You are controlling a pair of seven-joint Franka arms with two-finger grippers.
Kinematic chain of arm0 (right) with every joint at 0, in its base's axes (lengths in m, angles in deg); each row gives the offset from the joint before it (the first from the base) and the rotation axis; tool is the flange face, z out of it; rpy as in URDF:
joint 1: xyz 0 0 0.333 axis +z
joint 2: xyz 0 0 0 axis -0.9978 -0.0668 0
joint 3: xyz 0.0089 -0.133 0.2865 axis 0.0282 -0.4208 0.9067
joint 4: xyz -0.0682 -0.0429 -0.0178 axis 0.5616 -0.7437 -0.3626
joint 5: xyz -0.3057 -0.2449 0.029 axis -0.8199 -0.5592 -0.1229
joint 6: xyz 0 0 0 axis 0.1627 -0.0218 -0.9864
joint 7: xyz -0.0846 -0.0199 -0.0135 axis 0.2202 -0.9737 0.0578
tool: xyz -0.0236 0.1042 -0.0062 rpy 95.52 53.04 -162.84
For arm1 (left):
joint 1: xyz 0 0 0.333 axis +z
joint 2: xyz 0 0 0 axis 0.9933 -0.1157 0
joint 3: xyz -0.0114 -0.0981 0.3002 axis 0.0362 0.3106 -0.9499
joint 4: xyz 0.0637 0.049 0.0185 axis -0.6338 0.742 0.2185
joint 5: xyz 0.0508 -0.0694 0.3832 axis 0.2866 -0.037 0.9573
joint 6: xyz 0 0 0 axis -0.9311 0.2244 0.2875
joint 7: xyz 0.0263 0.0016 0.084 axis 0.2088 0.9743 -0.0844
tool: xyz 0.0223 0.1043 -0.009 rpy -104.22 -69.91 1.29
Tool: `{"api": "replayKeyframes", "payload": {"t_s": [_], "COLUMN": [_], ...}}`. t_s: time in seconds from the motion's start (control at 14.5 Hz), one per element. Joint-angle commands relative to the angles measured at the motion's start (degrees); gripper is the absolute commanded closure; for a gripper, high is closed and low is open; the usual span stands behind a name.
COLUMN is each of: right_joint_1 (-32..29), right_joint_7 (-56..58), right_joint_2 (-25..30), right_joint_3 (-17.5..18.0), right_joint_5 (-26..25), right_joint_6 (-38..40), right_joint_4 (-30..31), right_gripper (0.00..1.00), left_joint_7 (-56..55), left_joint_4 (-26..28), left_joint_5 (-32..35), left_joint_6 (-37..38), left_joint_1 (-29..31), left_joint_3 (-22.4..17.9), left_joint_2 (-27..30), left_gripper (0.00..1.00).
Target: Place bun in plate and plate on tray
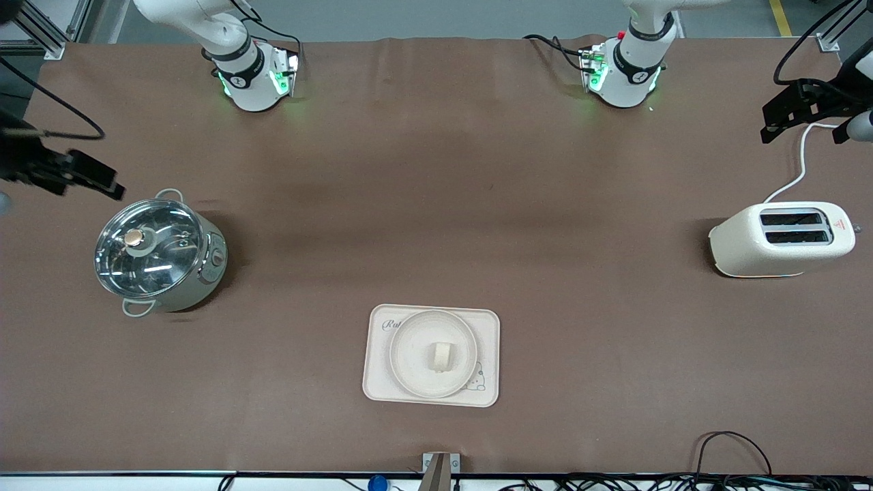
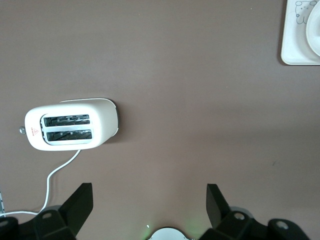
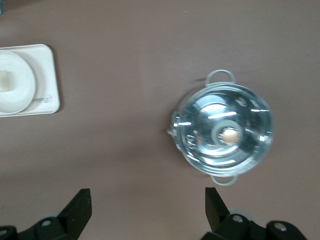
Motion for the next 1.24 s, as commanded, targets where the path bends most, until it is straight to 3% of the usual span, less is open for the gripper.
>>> {"api": "replayKeyframes", "payload": {"t_s": [0.0, 0.14, 0.28, 0.34, 0.48, 0.55, 1.17], "right_joint_1": [0.3, 0.2, -1.0, -4.8, -15.8, -16.4, -15.5], "right_joint_7": [0.6, 0.7, 0.7, 0.8, 2.1, 2.1, 1.8], "right_joint_2": [4.1, 6.5, 8.9, 8.9, 8.9, 8.9, 8.5], "right_joint_3": [-1.5, -2.9, -1.9, 1.5, 12.7, 13.6, 13.8], "right_joint_5": [-3.0, -3.6, -5.6, -5.6, -5.2, -5.2, -5.0], "right_joint_6": [2.7, 5.9, 7.7, 8.2, 8.1, 8.1, 7.6], "right_joint_4": [1.6, 1.6, 1.8, 1.9, 2.0, 2.0, 2.1], "right_gripper": [0.00, 0.00, 0.00, 0.00, 0.00, 0.00, 0.00], "left_joint_7": [-0.3, 0.2, 0.8, 0.7, 0.7, 0.9, 0.7], "left_joint_4": [1.7, 1.5, 1.2, 1.1, 0.1, 0.2, 0.3], "left_joint_5": [-0.9, -1.0, -1.1, -1.1, -0.9, -0.9, -1.4], "left_joint_6": [-0.5, -0.4, -0.4, -0.4, -0.4, -0.4, -0.4], "left_joint_1": [0.3, 0.3, 0.3, 0.2, 0.2, 0.0, -0.5], "left_joint_3": [0.4, 0.5, 0.5, 0.5, 0.4, 0.5, 1.4], "left_joint_2": [1.3, 1.3, 1.2, 1.0, 0.5, 0.5, 0.1], "left_gripper": [0.00, 0.00, 0.00, 0.00, 0.00, 0.00, 0.00]}}
